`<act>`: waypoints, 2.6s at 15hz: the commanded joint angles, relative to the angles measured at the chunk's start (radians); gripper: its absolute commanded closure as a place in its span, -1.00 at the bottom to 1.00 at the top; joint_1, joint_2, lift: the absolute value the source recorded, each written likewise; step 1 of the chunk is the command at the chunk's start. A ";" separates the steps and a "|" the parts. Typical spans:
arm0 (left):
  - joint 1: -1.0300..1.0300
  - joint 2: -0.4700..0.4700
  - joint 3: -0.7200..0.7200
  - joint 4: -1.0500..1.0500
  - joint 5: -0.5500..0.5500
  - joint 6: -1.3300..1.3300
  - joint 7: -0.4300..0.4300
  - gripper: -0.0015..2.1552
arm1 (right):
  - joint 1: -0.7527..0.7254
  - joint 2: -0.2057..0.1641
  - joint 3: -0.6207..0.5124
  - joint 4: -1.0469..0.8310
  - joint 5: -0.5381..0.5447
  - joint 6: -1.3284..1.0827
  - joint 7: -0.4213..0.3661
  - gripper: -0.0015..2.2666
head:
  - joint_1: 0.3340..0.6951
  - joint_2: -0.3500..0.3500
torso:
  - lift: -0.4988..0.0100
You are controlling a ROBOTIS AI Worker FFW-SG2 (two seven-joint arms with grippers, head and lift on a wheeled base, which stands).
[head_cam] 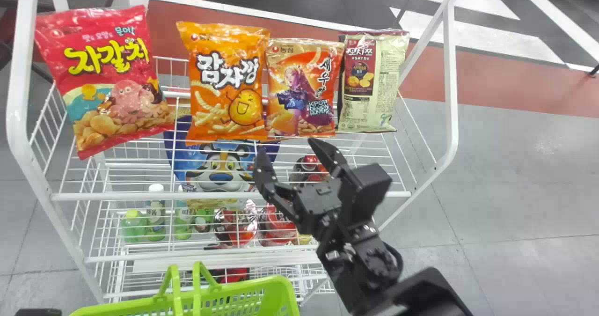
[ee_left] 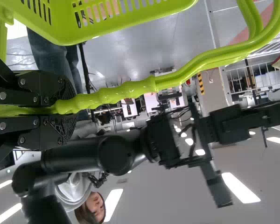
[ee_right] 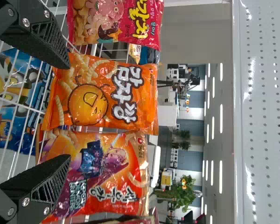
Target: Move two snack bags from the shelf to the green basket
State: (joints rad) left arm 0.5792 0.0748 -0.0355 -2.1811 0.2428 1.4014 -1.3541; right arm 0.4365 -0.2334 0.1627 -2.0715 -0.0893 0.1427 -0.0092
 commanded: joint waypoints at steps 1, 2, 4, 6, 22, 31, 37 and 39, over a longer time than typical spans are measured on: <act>-0.002 -0.001 -0.001 0.014 -0.002 0.000 0.001 0.96 | -0.122 0.016 0.043 0.119 -0.001 -0.015 0.000 -0.87 | 1.00 -0.96 | 0.89; -0.004 -0.001 -0.001 0.018 -0.004 0.000 0.006 0.96 | -0.170 0.025 0.054 0.163 -0.001 -0.024 0.000 -0.87 | 1.00 -0.91 | 0.89; -0.004 -0.003 -0.001 0.024 -0.004 -0.003 0.007 0.96 | -0.242 0.042 0.070 0.229 -0.001 -0.033 0.000 -0.87 | 1.00 -0.78 | 0.89; -0.006 -0.003 -0.003 0.032 -0.005 -0.009 0.007 0.96 | -0.303 0.055 0.086 0.297 -0.001 -0.051 0.000 -0.87 | 1.00 -0.72 | 0.89; -0.048 -0.004 0.000 0.095 -0.005 -0.049 0.001 0.96 | -0.598 0.135 0.126 0.660 -0.055 -0.033 0.104 0.04 | 1.00 -0.41 | 0.89; -0.018 -0.004 0.006 0.049 -0.005 -0.061 0.006 0.96 | -0.427 0.074 0.087 0.363 -0.099 0.019 0.104 0.86 | 1.00 -0.38 | 0.89; -0.025 -0.003 0.019 0.017 -0.007 -0.055 0.016 0.96 | -0.134 -0.046 -0.144 -0.151 -0.391 0.458 0.150 0.86 | 1.00 -0.66 | 0.89; -0.032 -0.004 0.022 0.017 -0.002 -0.055 0.018 0.96 | -0.032 -0.075 -0.255 -0.314 -0.498 0.648 0.155 0.86 | 1.00 -0.77 | 0.89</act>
State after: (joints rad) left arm 0.5513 0.0715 -0.0172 -2.1644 0.2386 1.3451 -1.3362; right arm 0.3358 -0.2891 -0.0189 -2.2735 -0.5157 0.6577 0.1456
